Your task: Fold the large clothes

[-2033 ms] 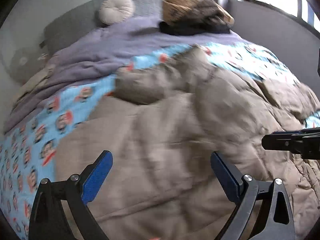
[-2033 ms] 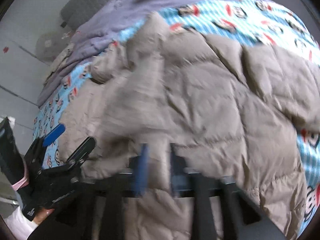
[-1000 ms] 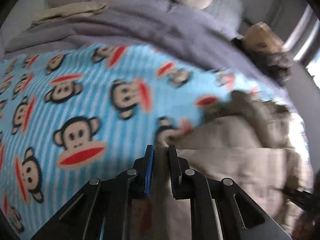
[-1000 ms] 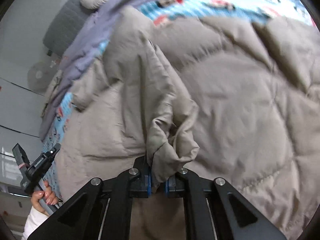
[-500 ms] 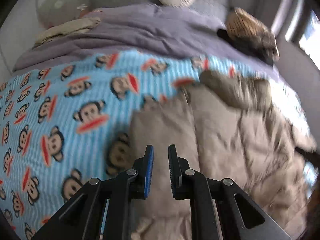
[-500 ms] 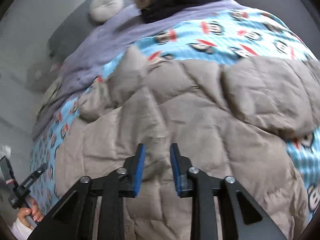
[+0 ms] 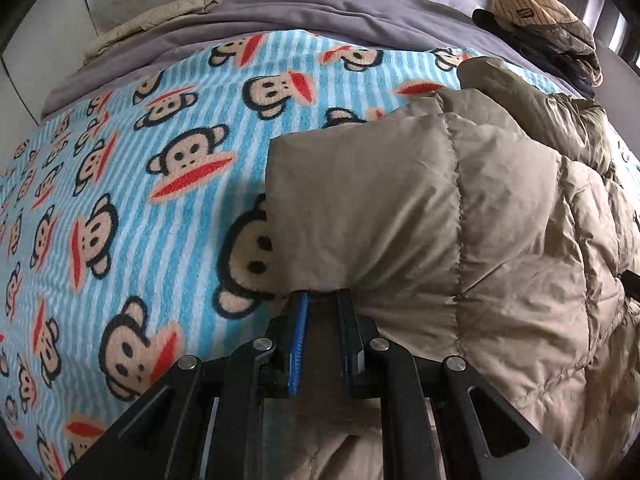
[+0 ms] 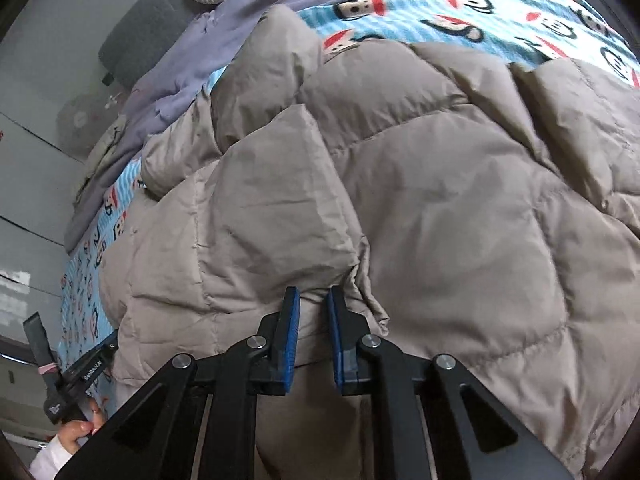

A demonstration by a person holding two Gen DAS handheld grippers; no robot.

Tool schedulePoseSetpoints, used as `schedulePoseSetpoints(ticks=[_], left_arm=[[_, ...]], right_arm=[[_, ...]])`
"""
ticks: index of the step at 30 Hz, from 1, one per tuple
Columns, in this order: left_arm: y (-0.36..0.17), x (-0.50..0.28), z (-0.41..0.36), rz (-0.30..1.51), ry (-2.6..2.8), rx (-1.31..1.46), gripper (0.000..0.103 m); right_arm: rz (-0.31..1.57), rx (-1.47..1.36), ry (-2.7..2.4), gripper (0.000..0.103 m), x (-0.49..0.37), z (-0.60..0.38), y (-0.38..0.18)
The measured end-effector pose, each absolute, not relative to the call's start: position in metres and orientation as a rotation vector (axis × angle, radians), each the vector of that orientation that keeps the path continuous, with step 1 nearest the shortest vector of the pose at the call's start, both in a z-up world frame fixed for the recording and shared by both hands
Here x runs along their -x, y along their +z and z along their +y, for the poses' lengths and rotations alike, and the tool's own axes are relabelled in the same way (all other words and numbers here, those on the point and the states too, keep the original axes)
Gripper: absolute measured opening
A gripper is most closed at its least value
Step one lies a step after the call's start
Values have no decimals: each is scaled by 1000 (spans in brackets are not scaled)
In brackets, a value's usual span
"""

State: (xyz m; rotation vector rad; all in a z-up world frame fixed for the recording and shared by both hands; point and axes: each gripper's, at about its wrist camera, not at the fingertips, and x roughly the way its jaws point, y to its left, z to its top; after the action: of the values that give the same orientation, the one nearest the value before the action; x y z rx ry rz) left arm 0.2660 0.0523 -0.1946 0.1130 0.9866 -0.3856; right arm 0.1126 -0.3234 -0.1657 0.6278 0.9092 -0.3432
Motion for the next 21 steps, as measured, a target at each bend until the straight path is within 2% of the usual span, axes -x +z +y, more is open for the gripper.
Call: schedulePoseSetpoints(ticks=[5, 6, 7, 8, 17, 18, 19, 20, 21], left_arm=[[-169, -250, 55, 967, -372, -81, 17], [-158, -242, 54, 948, -391, -78, 17], [-151, -234, 52, 935, -404, -79, 17], [-144, -227, 50, 924, -417, -80, 17], [-112, -156, 2, 912, -546, -109, 19], [-112, -148, -5, 916, -558, -123, 55], [-114, -140, -14, 928, -563, -137, 85], [-113, -133, -18, 926, -553, -137, 101], [-111, -125, -23, 913, -555, -133, 102]], right_arm=[[875, -714, -247, 24, -87, -331, -145], [868, -709, -238, 37, -78, -332, -138], [866, -704, -239, 54, -72, -331, -135], [864, -698, -246, 59, -63, -330, -131], [880, -798, -281, 61, 3, -334, -132], [878, -804, -282, 62, 10, -335, -132], [875, -810, -282, 63, 15, -336, -131], [870, -815, -281, 63, 20, -338, -131], [865, -818, -282, 63, 24, -340, -130]])
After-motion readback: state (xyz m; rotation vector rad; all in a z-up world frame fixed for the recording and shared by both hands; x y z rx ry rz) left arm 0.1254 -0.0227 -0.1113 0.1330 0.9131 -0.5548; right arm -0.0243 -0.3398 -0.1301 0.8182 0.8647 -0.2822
